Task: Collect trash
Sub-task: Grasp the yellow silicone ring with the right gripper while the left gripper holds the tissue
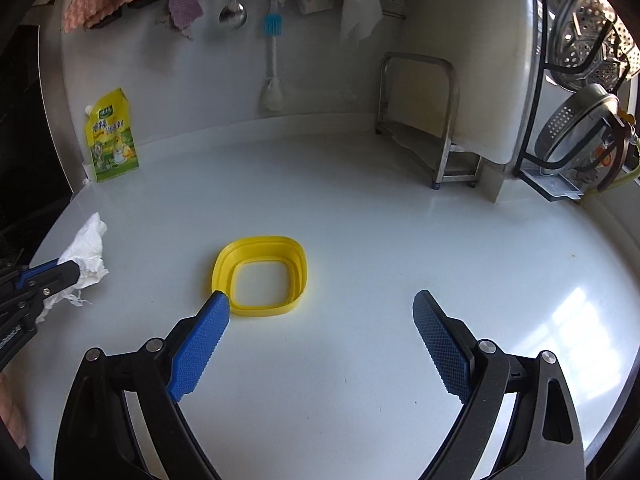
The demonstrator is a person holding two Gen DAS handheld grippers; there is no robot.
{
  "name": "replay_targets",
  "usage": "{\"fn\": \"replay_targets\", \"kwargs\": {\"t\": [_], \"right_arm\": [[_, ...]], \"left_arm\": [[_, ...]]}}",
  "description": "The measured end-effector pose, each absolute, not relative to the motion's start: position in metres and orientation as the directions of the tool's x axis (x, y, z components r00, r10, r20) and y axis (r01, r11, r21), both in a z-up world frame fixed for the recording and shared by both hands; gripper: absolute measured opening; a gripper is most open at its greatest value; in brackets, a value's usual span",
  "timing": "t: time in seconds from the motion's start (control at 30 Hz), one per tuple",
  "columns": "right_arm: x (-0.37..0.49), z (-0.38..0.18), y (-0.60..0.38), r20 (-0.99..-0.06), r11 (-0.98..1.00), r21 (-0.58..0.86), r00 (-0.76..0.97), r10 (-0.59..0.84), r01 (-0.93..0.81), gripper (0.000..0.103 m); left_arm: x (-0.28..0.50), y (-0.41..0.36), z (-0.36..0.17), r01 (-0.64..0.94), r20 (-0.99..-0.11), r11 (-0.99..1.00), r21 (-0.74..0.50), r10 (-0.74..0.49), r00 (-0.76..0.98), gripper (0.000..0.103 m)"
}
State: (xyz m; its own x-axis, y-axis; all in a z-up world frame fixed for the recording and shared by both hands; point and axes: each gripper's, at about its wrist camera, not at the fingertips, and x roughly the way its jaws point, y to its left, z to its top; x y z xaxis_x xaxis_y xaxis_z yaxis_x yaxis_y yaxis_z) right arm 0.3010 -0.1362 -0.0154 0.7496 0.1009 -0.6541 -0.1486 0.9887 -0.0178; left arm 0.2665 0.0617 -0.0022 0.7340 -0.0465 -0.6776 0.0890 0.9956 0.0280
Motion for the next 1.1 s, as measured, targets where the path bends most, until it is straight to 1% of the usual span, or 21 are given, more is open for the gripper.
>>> {"fn": "replay_targets", "kwargs": {"t": [0.17,0.33,0.77,0.97,1.1], "right_arm": [[0.319,-0.026,-0.121,-0.697,0.989,-0.016,0.711,0.095,-0.148,0.089],[0.331,-0.035,-0.111,-0.730,0.988,0.028,0.672,0.124,-0.152,0.089],[0.346,-0.042,-0.090,-0.752,0.986,-0.025,0.653,0.090,-0.166,0.089],[0.353,-0.044,-0.091,-0.763,0.989,0.007,0.639,0.100,-0.147,0.089],[0.358,-0.048,-0.084,-0.785,0.990,-0.039,0.617,0.053,-0.135,0.089]], "left_arm": [[0.267,0.070,-0.002,0.058,-0.659,0.998,0.017,-0.032,0.751,0.008],[0.270,0.076,-0.003,0.043,-0.649,0.999,0.005,-0.029,0.760,0.008],[0.274,0.088,-0.009,0.013,-0.645,0.999,-0.030,-0.029,0.764,0.008],[0.275,0.089,-0.012,0.003,-0.645,1.000,-0.018,-0.014,0.764,0.008],[0.275,0.090,-0.013,-0.003,-0.644,1.000,-0.021,-0.011,0.765,0.008]]}}
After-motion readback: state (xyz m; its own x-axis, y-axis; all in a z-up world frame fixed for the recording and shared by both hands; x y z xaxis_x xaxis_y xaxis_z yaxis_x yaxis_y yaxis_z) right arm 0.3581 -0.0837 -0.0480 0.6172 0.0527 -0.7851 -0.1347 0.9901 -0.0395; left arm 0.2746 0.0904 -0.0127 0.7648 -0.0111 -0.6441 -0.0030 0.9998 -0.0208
